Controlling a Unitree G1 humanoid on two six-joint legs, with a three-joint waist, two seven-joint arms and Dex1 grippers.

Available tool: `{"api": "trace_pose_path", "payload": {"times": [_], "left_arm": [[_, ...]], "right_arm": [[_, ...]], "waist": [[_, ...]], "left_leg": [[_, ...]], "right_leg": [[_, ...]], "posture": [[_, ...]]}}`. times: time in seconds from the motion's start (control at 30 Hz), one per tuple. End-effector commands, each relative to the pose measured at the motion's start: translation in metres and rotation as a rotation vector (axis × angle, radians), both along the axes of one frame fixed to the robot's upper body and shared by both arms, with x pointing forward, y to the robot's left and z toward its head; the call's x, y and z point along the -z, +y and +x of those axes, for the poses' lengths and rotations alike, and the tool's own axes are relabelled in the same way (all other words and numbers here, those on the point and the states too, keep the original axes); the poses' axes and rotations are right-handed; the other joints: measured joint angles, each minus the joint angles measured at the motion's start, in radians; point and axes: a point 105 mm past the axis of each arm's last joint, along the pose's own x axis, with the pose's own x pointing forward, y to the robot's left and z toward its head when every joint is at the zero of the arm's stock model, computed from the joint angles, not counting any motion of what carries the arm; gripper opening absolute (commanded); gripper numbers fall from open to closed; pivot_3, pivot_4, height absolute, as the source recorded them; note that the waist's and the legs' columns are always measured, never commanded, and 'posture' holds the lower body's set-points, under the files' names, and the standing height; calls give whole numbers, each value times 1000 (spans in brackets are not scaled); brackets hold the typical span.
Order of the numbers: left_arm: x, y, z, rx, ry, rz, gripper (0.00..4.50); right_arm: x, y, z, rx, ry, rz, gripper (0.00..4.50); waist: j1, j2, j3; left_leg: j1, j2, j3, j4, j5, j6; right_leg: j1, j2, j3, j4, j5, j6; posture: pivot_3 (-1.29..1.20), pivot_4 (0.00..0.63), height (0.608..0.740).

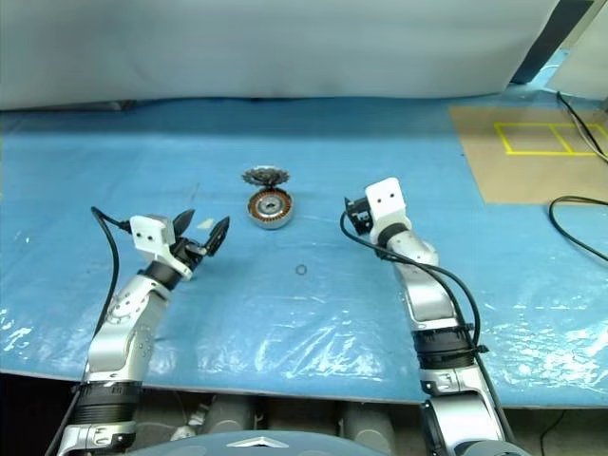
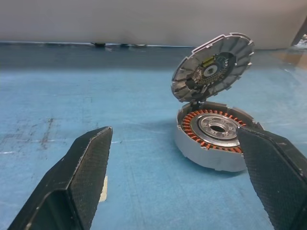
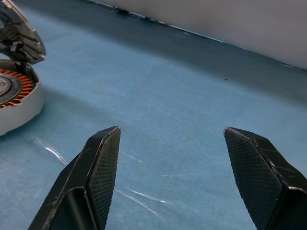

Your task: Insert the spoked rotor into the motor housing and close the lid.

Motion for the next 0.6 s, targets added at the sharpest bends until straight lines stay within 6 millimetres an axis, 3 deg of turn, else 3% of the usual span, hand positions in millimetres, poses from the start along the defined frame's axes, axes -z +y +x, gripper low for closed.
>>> {"api": "trace_pose_path", "payload": {"times": [0.03,0.3,0.6], "left_arm": [[-13,0,3,35,-44,2,4332],[-23,-7,9,81,-45,18,4332],[-29,-7,8,146,-22,61,4332]], "right_arm": [[-14,16,-1,-76,-34,43,3597],[-13,30,-4,-237,7,5,3597],[-31,61,-6,-501,88,17,3597]], "waist": [[0,0,0],[0,0,0],[-3,0,0]], "left_leg": [[0,0,0,0,0,0],[0,0,0,0,0,0],[0,1,0,0,0,0]], "right_leg": [[0,0,0,0,0,0],[0,0,0,0,0,0],[-1,0,0,2,0,-1]], "posture": [[0,150,740],[0,150,740],[0,150,740]]}}
